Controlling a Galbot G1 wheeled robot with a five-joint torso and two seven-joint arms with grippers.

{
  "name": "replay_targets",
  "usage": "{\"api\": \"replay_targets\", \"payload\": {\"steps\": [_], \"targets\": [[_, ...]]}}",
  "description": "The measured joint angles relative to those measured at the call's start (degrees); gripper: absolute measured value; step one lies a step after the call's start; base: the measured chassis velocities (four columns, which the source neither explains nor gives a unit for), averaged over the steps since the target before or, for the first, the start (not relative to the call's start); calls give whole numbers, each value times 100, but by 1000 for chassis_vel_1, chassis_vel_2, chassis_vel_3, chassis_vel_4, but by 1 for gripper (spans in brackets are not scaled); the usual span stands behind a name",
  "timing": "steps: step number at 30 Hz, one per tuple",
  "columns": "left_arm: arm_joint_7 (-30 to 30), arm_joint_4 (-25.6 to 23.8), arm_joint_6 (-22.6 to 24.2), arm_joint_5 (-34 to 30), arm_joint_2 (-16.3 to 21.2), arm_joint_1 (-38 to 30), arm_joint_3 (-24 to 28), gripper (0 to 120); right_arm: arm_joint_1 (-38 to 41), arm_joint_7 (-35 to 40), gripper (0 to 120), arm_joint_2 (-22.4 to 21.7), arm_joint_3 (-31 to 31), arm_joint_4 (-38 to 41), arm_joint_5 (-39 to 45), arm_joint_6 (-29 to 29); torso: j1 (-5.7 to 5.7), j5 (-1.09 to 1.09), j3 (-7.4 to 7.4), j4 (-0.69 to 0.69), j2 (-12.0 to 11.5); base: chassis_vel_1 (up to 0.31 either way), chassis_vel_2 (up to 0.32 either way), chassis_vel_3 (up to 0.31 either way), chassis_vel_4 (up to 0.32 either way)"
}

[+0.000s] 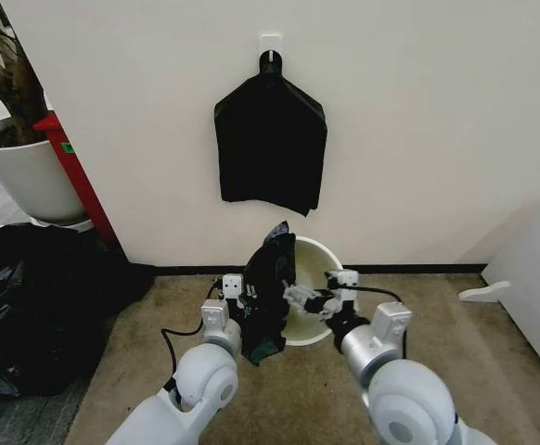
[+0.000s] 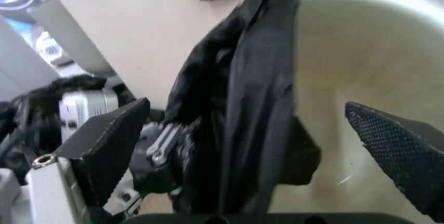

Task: Place the garbage bag over the trash bin.

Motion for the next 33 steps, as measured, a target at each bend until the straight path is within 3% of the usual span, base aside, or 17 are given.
{"api": "replay_targets", "payload": {"steps": [2,9,12,25,29,33], "targets": [[7,-10,0,44,-9,11,11,2,43,33,97,37,-75,-69,-27,5,0,0,0,0,0,0,0,0,0],[21,-58,-3,106,-70,62,24,2,243,306,77,194,-286,-375,-92,22,0,0,0,0,0,0,0,0,0],[17,-116,-5,104,-64,115,10,2,254,329,61,201,-293,-450,-130,26,0,0,0,0,0,0,0,0,0],[42,-221,-79,94,7,265,-92,2,60,141,18,177,-182,-454,-490,34,0,1,0,0,0,0,0,0,0],[47,-228,-90,108,28,296,-118,2,-95,104,0,171,-113,-355,-591,92,0,1,0,0,0,0,0,0,0],[51,-226,-113,110,59,300,-190,2,-238,95,0,80,60,-131,-585,104,0,1,-1,-1,0,0,0,0,0]]}}
